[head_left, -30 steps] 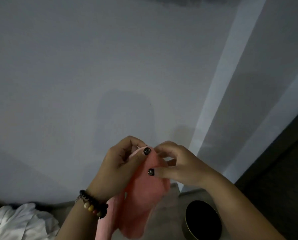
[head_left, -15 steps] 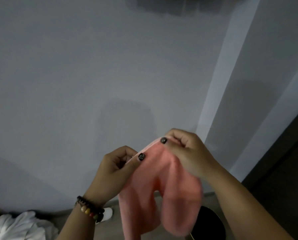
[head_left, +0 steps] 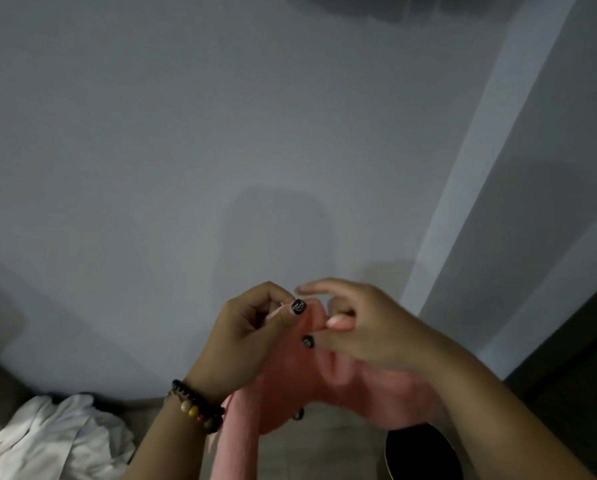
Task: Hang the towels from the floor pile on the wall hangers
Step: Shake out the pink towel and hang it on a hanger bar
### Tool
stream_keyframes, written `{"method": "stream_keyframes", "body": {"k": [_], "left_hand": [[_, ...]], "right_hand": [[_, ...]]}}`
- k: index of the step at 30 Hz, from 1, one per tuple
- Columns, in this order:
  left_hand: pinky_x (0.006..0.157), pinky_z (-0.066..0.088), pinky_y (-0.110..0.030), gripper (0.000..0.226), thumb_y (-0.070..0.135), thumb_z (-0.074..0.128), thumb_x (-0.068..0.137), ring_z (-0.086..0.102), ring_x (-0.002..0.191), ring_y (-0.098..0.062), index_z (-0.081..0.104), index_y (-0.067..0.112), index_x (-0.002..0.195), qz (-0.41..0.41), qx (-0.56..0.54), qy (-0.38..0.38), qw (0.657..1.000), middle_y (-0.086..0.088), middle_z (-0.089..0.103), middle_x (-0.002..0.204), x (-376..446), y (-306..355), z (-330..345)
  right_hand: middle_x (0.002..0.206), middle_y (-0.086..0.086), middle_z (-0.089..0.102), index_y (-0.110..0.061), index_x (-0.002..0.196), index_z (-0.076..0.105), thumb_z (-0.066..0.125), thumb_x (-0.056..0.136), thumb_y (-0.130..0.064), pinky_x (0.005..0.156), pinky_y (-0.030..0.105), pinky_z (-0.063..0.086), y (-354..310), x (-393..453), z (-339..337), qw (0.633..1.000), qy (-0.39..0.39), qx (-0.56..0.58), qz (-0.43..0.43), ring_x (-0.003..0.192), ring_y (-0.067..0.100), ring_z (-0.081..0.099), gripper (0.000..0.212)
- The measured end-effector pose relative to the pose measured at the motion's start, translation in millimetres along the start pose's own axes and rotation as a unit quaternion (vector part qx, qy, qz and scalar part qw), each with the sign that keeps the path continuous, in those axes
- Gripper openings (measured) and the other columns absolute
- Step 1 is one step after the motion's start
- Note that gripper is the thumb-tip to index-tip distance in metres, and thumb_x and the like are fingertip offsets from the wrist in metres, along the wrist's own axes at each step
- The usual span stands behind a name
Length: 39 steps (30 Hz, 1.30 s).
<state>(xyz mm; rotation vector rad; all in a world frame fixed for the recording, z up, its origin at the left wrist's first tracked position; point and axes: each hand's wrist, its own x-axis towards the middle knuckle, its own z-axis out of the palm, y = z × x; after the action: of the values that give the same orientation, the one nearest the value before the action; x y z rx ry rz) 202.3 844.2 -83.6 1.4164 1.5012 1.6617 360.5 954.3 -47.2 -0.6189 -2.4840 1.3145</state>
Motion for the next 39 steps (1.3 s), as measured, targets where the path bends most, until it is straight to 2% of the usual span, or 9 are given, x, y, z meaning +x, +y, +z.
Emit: {"method": "stream_keyframes", "body": {"k": [2,4,13,16,21,24,29,34,39], "left_hand": [[0.054,0.041,-0.021,0.016,0.030,0.068,0.084,0.052,0.057,-0.011,0.066,0.016,0.077,0.015,-0.011,-0.007,1.000,-0.006,0.060,0.062,3,2,4],[0.053,0.040,-0.023,0.020,0.036,0.071,0.079,0.051,0.057,-0.012,0.068,0.017,0.077,0.007,0.004,-0.003,1.000,-0.007,0.060,0.062,4,-2,3],[0.055,0.041,-0.023,0.038,0.055,0.070,0.066,0.052,0.059,-0.007,0.068,0.017,0.068,-0.091,0.084,0.028,0.992,-0.007,0.062,0.066,-2,-35,-9],[0.058,0.048,-0.025,0.035,0.052,0.070,0.067,0.060,0.062,-0.011,0.068,0.018,0.071,-0.084,0.070,0.024,0.994,-0.007,0.066,0.070,-1,-30,-7],[0.068,0.054,-0.023,0.016,0.030,0.081,0.077,0.070,0.074,-0.015,0.072,0.016,0.081,-0.045,0.065,-0.035,0.996,-0.004,0.073,0.081,2,-11,-1],[0.066,0.057,-0.033,0.015,0.022,0.080,0.078,0.070,0.071,-0.026,0.071,0.010,0.083,-0.050,0.030,-0.053,0.997,-0.011,0.072,0.078,0,-1,-2],[0.062,0.050,-0.054,0.036,0.054,0.076,0.069,0.059,0.070,-0.045,0.069,0.022,0.084,-0.040,0.094,0.020,0.995,-0.021,0.065,0.075,-7,-4,-22],[0.057,0.050,-0.044,0.031,0.052,0.068,0.071,0.058,0.063,-0.032,0.068,0.023,0.079,-0.071,0.133,0.056,0.987,-0.011,0.064,0.072,-16,-17,-35],[0.059,0.044,-0.023,0.022,0.047,0.063,0.078,0.055,0.062,-0.005,0.066,0.026,0.076,-0.110,0.189,0.055,0.974,0.001,0.064,0.069,-20,-34,-45]], "right_hand": [[0.063,0.002,0.056,-0.026,0.084,0.063,0.073,0.082,-0.028,0.062,0.033,0.045,3,5,11,1.000,0.009,-0.005,-0.010,0.059,0.016,0.050,0.010],[0.060,-0.006,0.049,-0.019,0.070,0.055,0.067,0.084,-0.030,0.060,0.029,0.038,11,9,9,0.997,0.065,-0.024,-0.032,0.058,0.006,0.044,0.021],[0.053,-0.005,0.046,-0.008,0.066,0.055,0.065,0.084,-0.030,0.053,0.020,0.033,34,5,-56,0.934,0.350,-0.065,0.015,0.053,0.007,0.043,0.030],[0.067,-0.005,0.061,-0.020,0.085,0.064,0.072,0.074,-0.032,0.059,0.016,0.039,31,5,-56,0.963,0.243,-0.113,0.034,0.063,0.006,0.054,0.017],[0.064,-0.018,0.057,-0.051,0.132,0.042,0.075,0.078,-0.019,0.062,0.015,0.045,18,14,-12,0.995,-0.043,-0.083,0.018,0.059,-0.003,0.053,0.071],[0.082,-0.012,0.066,-0.039,0.118,0.057,0.069,0.083,-0.015,0.070,0.023,0.052,16,26,11,0.994,-0.076,-0.061,-0.039,0.075,-0.002,0.062,0.045],[0.069,-0.006,0.063,-0.020,0.074,0.063,0.066,0.084,-0.012,0.063,0.018,0.040,19,35,8,0.995,0.053,-0.047,-0.073,0.065,-0.003,0.053,0.014],[0.063,-0.014,0.061,-0.022,0.065,0.059,0.061,0.073,-0.028,0.063,0.015,0.038,27,38,-18,0.972,0.226,-0.053,-0.043,0.063,-0.005,0.053,0.010],[0.068,-0.005,0.061,-0.012,0.074,0.063,0.064,0.084,-0.016,0.060,0.018,0.036,34,34,-42,0.932,0.350,-0.096,0.027,0.067,0.006,0.051,0.012]]}}
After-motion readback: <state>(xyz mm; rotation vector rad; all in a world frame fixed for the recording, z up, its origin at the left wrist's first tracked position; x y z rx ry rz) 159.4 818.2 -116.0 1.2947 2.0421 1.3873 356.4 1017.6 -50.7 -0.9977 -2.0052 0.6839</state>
